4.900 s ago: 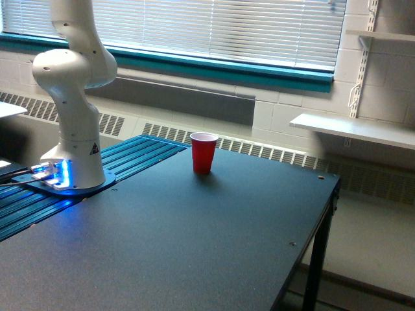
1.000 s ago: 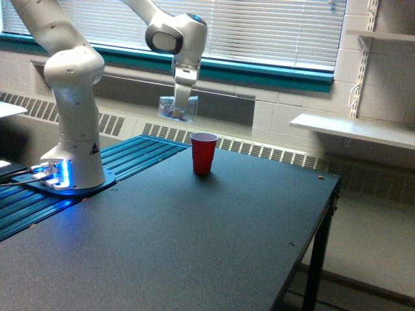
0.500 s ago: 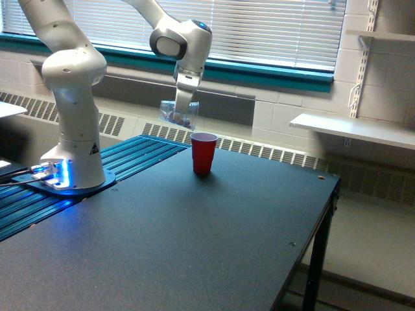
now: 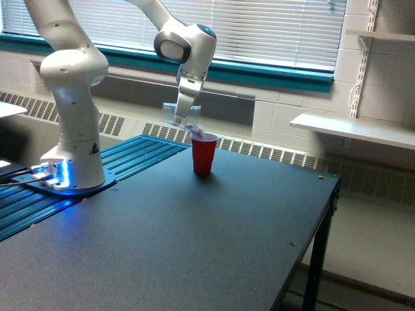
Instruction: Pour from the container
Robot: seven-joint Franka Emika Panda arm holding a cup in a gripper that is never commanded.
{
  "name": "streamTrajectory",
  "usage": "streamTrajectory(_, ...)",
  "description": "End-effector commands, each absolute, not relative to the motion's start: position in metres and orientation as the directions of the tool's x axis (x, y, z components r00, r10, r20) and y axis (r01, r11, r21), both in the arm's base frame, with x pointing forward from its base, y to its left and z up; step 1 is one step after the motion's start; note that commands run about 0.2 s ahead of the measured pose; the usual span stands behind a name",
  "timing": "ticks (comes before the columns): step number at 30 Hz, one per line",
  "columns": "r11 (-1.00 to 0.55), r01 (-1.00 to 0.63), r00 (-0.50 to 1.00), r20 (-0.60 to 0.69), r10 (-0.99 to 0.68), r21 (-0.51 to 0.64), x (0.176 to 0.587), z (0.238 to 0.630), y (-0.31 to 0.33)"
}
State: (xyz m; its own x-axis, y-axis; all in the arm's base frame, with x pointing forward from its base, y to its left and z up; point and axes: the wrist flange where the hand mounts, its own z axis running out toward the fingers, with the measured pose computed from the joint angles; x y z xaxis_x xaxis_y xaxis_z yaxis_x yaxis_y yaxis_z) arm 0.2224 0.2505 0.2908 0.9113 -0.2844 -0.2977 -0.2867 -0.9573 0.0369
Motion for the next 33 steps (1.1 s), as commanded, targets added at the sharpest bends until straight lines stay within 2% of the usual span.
streamTrajectory(1, -0.953, -0.302, 0.906, -0.300, -0.299, 0.035, 0.230, 0.292, 0.254)
streamTrajectory(20, -0.945, -0.326, 0.897, -0.303, -0.322, 0.040, 0.234, 0.289, 0.260)
streamTrajectory(30, -0.939, -0.342, 0.913, -0.221, -0.343, 0.041, 0.242, 0.290, 0.262)
streamTrajectory(33, -0.935, -0.353, 0.907, -0.232, -0.352, 0.041, 0.246, 0.288, 0.259)
